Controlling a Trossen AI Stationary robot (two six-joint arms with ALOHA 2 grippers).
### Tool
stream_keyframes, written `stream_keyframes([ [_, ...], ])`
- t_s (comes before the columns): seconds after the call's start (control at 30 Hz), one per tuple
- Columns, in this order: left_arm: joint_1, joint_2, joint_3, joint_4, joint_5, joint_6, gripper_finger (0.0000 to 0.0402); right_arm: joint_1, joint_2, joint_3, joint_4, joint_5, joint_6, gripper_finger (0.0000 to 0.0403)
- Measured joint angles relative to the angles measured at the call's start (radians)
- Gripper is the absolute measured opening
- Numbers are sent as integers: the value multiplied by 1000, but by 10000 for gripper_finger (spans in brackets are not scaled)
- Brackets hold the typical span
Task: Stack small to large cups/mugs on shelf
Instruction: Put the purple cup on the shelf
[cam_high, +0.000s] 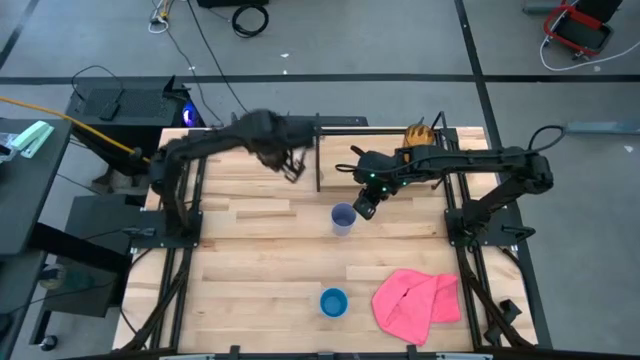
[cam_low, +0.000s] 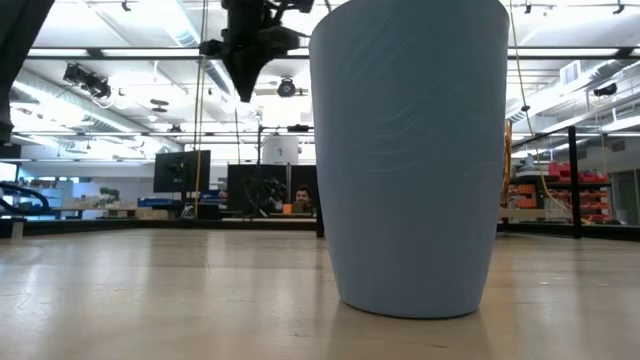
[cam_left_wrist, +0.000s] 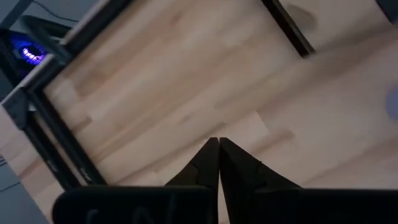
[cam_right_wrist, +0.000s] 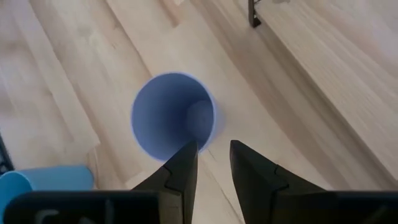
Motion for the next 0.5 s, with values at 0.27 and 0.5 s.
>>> stream_keyframes([
  [0.27, 82, -147, 0, -1, 4, -26, 32, 5, 16, 0, 5, 11, 22, 103],
  [0.5, -43, -160, -56, 1, -26, -56, 40, 5, 55, 0, 4, 11, 16, 103],
])
